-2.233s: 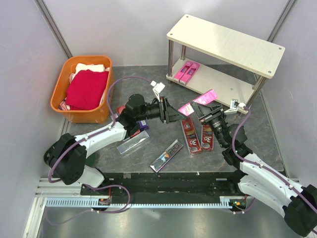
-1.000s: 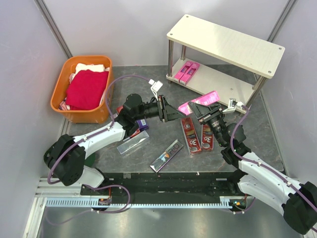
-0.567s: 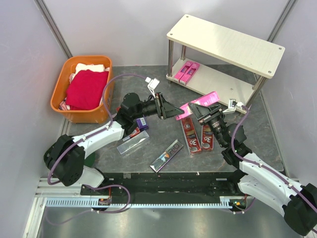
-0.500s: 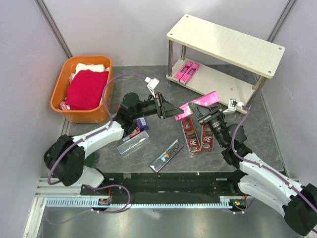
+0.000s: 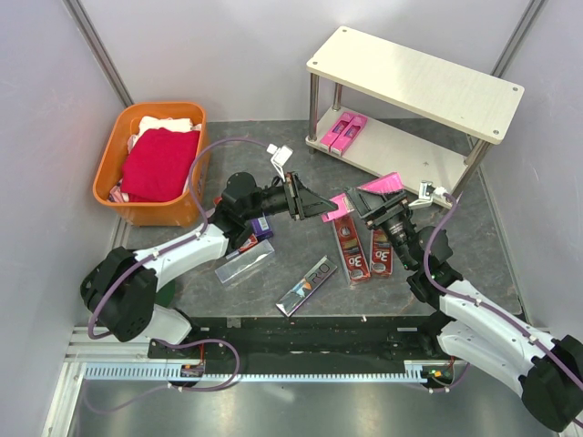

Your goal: Place and organize the toothpastes onto the shelf

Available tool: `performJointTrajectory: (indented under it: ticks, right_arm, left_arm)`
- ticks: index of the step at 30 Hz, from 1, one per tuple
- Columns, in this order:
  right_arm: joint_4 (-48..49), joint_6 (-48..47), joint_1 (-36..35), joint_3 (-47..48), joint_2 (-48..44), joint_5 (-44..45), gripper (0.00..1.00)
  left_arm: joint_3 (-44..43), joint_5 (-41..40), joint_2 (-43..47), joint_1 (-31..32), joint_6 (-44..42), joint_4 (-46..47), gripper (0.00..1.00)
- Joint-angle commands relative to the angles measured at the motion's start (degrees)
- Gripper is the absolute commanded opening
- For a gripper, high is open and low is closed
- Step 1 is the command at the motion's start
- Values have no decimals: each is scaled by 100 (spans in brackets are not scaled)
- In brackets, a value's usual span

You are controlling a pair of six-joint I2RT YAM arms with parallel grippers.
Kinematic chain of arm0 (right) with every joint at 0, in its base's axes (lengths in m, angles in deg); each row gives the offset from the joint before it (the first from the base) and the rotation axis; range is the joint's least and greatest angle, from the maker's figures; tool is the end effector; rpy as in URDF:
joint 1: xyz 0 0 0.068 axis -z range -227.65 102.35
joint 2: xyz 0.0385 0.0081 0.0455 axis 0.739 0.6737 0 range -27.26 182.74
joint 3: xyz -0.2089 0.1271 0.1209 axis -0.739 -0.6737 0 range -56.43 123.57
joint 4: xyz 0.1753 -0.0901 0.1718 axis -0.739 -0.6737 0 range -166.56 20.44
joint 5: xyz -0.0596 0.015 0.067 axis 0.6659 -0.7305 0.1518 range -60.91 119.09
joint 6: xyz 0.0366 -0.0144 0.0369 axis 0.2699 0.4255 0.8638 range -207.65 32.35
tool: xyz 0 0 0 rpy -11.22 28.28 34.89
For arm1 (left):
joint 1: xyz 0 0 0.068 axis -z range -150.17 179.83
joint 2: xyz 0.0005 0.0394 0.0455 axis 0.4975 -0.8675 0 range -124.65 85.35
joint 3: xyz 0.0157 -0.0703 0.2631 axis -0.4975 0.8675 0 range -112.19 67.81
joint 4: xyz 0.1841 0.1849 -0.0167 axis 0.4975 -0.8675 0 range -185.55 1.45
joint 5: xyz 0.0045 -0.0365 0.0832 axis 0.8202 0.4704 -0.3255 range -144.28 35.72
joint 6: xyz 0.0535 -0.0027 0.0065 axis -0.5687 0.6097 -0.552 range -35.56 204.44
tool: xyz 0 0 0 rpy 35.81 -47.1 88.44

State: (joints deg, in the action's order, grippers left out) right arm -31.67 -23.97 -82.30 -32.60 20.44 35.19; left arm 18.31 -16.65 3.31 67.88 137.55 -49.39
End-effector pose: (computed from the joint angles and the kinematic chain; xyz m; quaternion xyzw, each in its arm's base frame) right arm 0.1640 0.1089 0.2910 0.1946 0.5845 0.5740 0.5394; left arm 0.2417 -0.2167 0.3055 0.1562 0.6557 -0.6549 0.3415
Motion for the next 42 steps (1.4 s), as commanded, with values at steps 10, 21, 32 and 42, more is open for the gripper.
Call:
performJointTrajectory:
  ticks: [10, 21, 32, 42]
  right_arm:
    - [-449, -242, -15, 253, -288, 250, 98]
    - [-1081, -488, -15, 350, -683, 707, 98]
    - [-2276, -1181, -15, 595, -1940, 1735, 98]
    - [-2681, -1604, -15, 886, -2213, 1806, 98]
  left_arm:
    - [713, 184, 250, -648, 815, 1243, 2]
    - [1320, 105, 216, -1000, 1211, 1884, 2]
    - [391, -299, -1682, -869, 1940, 2553, 2]
    - [-2054, -1502, -4064, -430, 2793, 2185, 2]
